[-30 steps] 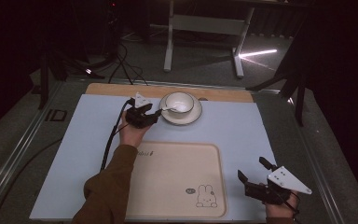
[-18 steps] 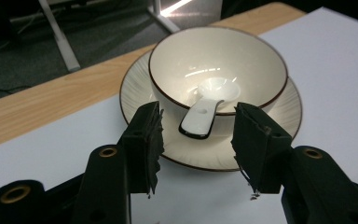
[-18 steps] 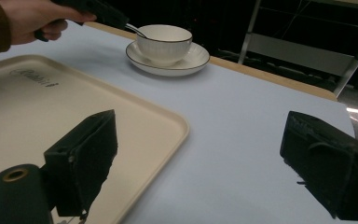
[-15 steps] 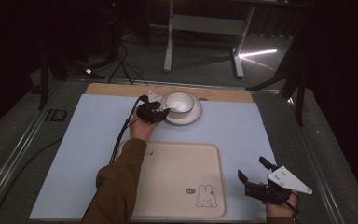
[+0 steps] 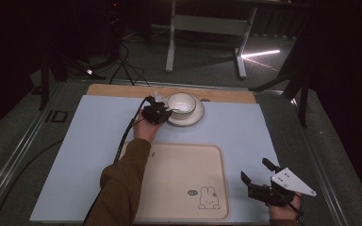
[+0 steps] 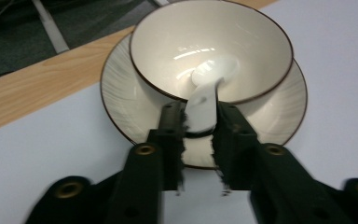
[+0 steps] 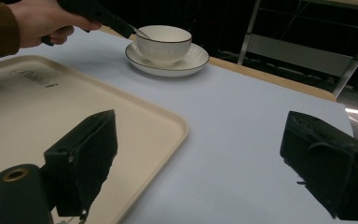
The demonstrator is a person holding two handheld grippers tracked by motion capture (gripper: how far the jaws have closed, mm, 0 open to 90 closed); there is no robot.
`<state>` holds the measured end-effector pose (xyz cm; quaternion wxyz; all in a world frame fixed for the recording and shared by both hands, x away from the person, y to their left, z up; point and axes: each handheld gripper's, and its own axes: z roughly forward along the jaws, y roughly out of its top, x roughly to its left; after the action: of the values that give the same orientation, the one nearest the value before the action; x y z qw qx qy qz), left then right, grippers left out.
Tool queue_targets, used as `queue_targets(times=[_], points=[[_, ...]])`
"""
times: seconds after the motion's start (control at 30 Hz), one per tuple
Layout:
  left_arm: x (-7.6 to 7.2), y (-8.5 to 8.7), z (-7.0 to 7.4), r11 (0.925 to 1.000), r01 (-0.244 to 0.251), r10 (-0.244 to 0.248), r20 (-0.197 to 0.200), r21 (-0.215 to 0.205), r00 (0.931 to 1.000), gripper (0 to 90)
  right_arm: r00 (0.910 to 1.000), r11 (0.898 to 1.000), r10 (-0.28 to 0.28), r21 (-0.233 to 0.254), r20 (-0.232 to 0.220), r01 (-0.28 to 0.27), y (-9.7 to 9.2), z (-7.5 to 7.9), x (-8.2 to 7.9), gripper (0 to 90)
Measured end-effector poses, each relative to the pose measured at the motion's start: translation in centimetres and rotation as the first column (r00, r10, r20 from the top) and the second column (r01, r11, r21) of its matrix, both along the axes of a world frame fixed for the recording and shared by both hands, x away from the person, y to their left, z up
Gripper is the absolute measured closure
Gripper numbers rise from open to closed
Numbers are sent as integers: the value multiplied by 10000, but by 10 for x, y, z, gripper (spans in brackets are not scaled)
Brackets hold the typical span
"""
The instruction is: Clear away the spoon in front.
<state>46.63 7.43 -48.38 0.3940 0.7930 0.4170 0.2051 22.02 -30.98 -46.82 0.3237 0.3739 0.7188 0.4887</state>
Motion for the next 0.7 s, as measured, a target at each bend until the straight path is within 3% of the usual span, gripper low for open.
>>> queue_targets(times=[0.27,0.7], points=[[2,-3,-1,9968,-67,60,-94,-791,9999,655,10000,10000,-12,-3,6,12,0,0,0,108],[6,-4,-2,9935,-261,224,-342,-1105,9992,709,10000,10000,-9,-9,12,9,-1,0,0,108]])
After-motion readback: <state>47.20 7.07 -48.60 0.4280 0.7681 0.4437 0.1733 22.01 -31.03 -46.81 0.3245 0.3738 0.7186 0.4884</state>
